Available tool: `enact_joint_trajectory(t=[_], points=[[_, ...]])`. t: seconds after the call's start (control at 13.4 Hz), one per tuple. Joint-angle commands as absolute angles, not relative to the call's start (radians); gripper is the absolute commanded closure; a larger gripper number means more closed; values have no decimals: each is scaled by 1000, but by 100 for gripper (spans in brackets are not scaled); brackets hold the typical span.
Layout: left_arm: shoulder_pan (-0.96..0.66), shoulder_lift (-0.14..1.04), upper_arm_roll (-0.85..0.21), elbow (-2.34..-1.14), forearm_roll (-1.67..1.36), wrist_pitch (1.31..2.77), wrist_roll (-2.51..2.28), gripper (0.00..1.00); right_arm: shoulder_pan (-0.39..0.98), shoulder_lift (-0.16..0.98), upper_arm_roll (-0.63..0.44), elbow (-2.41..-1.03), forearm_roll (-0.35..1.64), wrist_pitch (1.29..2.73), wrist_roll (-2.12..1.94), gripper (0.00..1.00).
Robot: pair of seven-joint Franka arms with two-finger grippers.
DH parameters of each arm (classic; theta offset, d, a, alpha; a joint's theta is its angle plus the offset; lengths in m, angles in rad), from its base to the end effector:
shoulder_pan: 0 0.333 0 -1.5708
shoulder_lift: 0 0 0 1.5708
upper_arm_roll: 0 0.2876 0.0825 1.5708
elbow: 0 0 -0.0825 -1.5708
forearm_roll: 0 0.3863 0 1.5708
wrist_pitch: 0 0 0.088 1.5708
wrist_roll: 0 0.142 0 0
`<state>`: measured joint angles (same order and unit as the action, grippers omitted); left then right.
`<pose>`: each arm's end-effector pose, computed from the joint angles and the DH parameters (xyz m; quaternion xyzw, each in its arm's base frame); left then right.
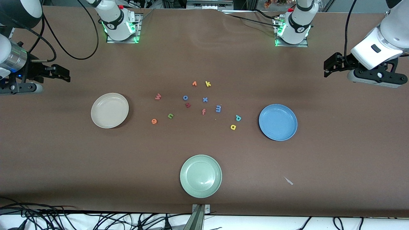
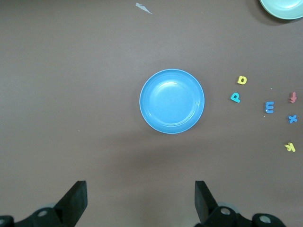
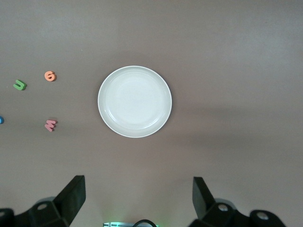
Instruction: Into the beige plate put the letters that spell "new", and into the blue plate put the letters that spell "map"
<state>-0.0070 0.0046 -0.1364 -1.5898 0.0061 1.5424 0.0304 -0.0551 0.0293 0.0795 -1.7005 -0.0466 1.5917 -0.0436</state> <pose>0.5469 -0.0779 0.5472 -0.9959 0.0868 0.0258 0.0042 0.5530 0.0066 0.4858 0.9967 0.0361 -0.0691 0.0214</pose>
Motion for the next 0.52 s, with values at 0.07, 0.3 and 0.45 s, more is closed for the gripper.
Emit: enact_joint_trajectory(t=[0.07, 0.3, 0.45], points=[[-11, 20, -143, -1560, 31, 1539, 38, 0, -63, 17, 84, -1704, -34, 1582, -54, 0], [-11, 20, -143, -1560, 29, 1540, 38, 0, -63, 17, 86, -1704, -34, 1582, -54, 0], [-11, 20, -143, -1560, 32, 1540, 40, 0, -63, 17, 84, -1704, -34, 1580, -55, 0]])
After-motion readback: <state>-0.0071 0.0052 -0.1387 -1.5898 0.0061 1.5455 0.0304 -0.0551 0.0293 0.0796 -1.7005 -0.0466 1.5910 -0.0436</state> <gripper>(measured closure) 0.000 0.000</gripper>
